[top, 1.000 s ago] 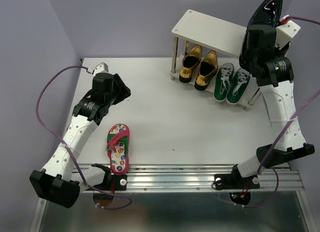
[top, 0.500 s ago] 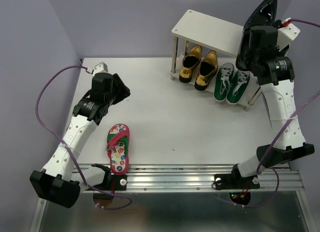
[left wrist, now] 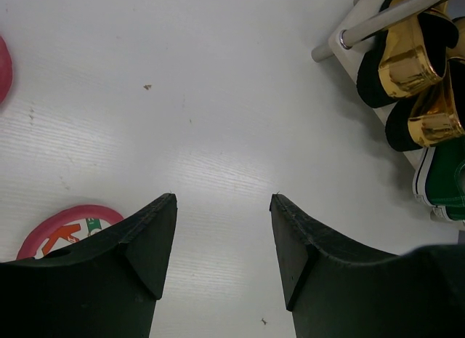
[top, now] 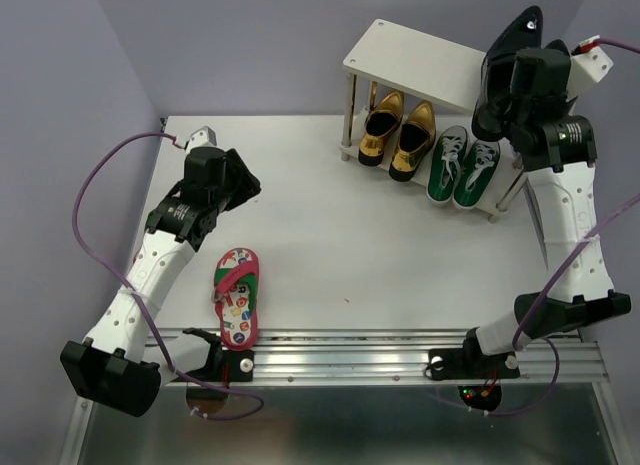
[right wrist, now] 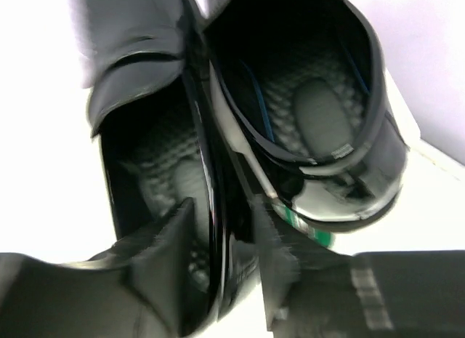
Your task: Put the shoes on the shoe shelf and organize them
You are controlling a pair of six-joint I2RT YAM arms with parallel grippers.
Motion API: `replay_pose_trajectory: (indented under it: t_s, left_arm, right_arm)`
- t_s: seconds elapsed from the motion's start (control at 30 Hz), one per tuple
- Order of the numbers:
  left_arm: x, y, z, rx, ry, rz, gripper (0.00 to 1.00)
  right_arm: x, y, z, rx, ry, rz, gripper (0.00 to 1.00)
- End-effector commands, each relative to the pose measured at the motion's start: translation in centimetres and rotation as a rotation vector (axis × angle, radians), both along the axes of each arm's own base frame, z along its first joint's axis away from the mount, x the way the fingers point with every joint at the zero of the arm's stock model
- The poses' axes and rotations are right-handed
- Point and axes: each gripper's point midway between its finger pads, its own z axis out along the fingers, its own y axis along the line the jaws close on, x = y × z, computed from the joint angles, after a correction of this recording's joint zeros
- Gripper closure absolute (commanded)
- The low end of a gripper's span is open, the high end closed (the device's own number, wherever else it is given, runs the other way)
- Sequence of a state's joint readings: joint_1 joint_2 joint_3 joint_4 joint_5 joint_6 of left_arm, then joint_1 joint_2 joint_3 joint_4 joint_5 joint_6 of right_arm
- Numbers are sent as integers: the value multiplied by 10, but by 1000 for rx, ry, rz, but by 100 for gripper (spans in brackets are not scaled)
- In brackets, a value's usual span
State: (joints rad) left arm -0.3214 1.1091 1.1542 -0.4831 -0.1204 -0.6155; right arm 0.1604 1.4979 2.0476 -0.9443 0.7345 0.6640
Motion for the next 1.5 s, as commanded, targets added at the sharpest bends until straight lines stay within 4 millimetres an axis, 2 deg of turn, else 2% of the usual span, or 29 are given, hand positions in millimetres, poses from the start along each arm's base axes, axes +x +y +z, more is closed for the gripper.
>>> replay_pose_trajectory:
  t_s: [0.0,0.33,0.43,0.47,0.5,0.53,0.57,0.7,0.83,0.93,1.03,1.1,1.2,1.33,1.37,1.47]
  left_arm:
    - [2,2,13,0,-47,-8,35]
    - [4,0,13,-6,-47,-14,35]
    - [4,0,12,-5,-44,-14,35]
    - [4,0,13,-5,-46,-14,35]
    - [5,0,13,-5,-46,-13,35]
    - [4,0,13,-4,-45,-13,35]
    - [5,0,12,-4,-43,-13,35]
    - [6,-1,12,-7,-42,-16,35]
    - [7,0,12,-4,-40,-9,35]
    - [7,3,14,5,-43,3,35]
    - [8,11,17,36,-45,33,35]
    - [12,21,22,54,-51,60,34]
    - [17,39,24,91,-40,106,34]
    - [21,61,21,137,-3,150,34]
    - [25,67,19,144,13,167,34]
    - [26,80,8,178,64,197,33]
  right_arm:
    - [-2,2,53,46,-223,33,54]
    - [-15,21,87,27,-285,193,31]
    - [-17,37,96,-19,-285,314,23]
    - [-17,46,97,-49,-270,383,21]
    - [-16,49,94,-60,-255,404,13]
    - [-19,50,96,-70,-249,416,11]
    - [-19,49,87,-88,-205,423,7]
    - [-23,43,75,-134,-132,411,4]
    - [-34,51,79,-166,-138,482,3]
    - [-42,73,84,-191,-153,629,4]
    - [-55,105,86,-203,-168,837,4]
    - [-63,132,78,-190,-151,1011,4]
    - [-71,160,65,-156,-130,1193,6]
    - [-68,189,36,-82,-67,1336,8]
    - [-74,211,30,-92,-52,1386,8]
    - [-71,245,4,-151,37,1395,6]
